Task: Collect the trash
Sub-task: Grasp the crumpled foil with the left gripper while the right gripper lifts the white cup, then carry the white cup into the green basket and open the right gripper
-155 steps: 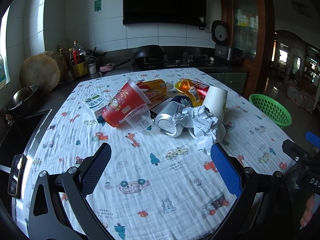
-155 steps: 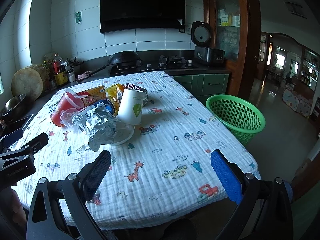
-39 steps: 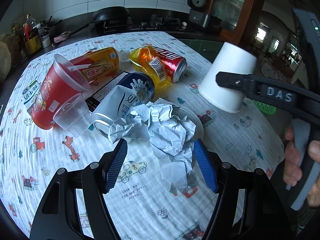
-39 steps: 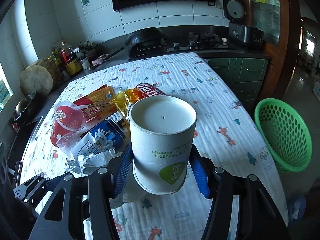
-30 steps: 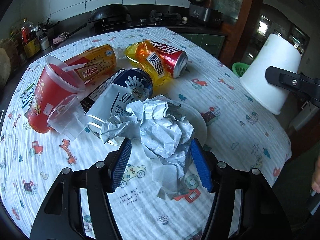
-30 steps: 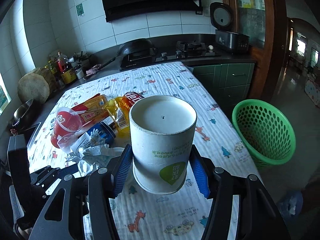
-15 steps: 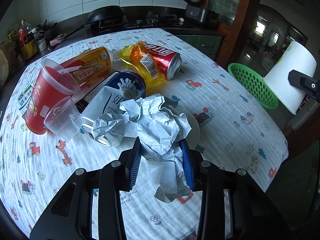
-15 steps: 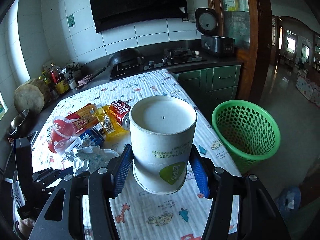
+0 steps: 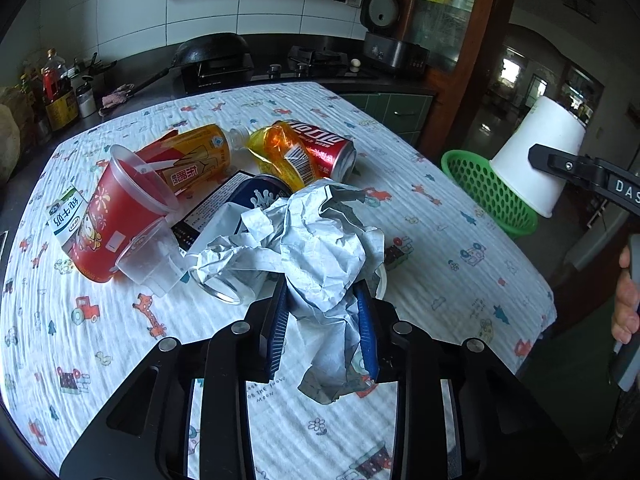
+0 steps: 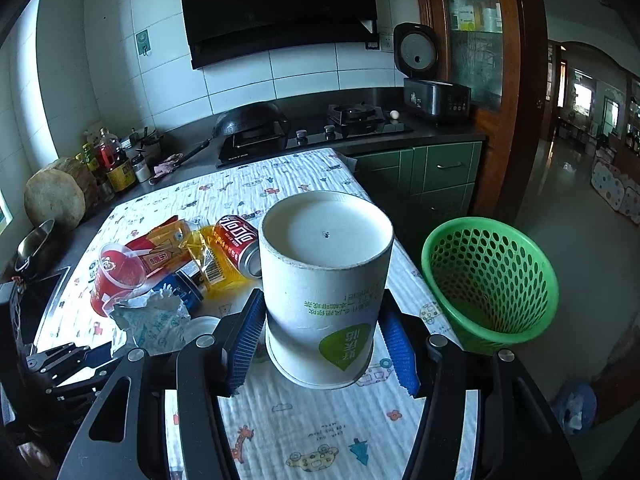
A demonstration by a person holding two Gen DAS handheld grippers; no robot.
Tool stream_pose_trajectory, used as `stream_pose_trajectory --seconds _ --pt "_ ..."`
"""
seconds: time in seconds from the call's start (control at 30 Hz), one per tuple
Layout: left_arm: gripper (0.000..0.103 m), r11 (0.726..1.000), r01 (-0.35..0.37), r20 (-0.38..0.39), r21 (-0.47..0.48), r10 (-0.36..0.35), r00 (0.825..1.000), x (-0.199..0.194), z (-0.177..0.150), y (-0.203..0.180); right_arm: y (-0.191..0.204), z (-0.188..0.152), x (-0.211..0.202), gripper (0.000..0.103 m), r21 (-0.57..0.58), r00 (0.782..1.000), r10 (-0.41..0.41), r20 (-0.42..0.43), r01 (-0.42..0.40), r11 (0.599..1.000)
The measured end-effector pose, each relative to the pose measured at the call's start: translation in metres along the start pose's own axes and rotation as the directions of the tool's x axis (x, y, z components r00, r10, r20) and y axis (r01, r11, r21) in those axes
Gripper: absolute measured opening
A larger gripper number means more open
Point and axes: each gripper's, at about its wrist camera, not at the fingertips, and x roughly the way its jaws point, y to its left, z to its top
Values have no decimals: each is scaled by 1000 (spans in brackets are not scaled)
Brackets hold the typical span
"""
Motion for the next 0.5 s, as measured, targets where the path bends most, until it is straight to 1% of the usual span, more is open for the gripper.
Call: stream_pose_trajectory --seconds 0.1,0.3,0.5 --pt "30 1000 4 20 8 -4 1000 -8 3 0 -2 3 1 56 -4 1000 5 6 -5 1000" --pt "30 999 48 41 -11 -48 998 -21 10 6 -9 5 5 56 -1 1000 1 2 -1 1000" --pt "30 996 85 69 21 -87 994 -27 30 -5 -27 13 8 56 -9 1000 -28 -1 28 1000"
